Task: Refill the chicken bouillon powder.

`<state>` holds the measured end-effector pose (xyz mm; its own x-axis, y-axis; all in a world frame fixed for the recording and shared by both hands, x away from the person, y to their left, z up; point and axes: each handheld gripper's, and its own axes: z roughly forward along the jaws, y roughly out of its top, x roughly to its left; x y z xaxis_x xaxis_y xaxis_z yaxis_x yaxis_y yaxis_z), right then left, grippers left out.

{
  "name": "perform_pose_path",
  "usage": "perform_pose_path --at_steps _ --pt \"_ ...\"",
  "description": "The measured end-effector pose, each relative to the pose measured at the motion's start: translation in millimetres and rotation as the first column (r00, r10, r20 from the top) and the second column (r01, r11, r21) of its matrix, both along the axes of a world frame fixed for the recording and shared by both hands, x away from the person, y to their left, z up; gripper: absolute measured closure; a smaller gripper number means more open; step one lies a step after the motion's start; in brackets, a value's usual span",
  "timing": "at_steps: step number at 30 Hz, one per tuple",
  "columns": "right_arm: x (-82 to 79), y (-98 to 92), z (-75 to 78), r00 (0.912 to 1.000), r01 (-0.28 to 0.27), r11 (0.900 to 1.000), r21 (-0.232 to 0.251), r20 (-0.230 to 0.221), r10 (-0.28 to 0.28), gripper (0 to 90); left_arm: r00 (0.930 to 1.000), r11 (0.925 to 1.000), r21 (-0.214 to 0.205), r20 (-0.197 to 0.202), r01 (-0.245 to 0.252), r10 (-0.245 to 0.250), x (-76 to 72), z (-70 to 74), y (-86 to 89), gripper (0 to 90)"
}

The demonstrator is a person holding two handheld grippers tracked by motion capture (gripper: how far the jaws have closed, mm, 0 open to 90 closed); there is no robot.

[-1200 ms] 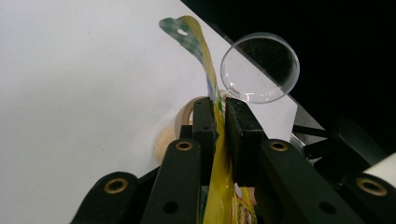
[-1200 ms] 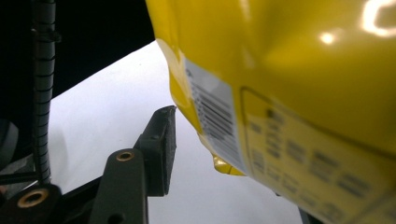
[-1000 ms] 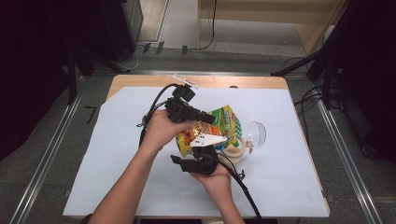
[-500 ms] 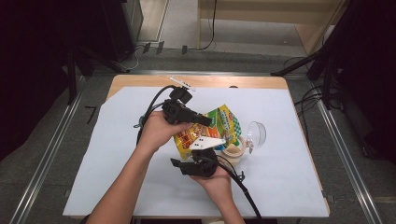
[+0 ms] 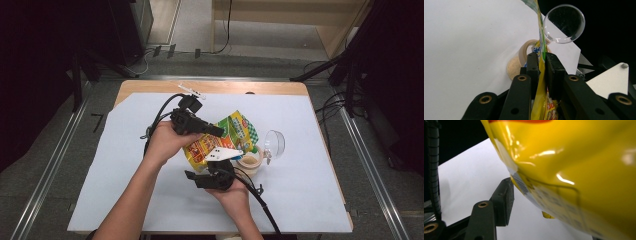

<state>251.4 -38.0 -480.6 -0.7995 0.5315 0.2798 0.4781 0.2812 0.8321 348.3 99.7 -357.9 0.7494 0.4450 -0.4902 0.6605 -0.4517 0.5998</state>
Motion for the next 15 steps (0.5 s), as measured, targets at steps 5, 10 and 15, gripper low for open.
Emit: perform_pose_path --at_steps 5,10,15 --pt "0.9 -1.5 -4.6 0.9999 -0.002 0.9999 -0.013 0.010 0.003 45.0 0.9999 1.0000 -0.002 -0.010 -0.006 0.006 0.9 -2.4 1.2 80.4" --pt "1.4 -2.6 -7.9 0.9997 -0.010 0.9998 -0.015 0.023 0.010 45.2 1.0000 1.0000 0.004 -0.005 -0.007 0.007 0.7 -2.6 1.9 80.1" --pt "0.2 -4.2 -10.0 0.9995 -0.004 1.0000 -0.007 0.032 0.004 44.9 1.0000 0.9998 0.018 0.009 -0.002 0.001 -0.6 -1.9 2.5 82.7"
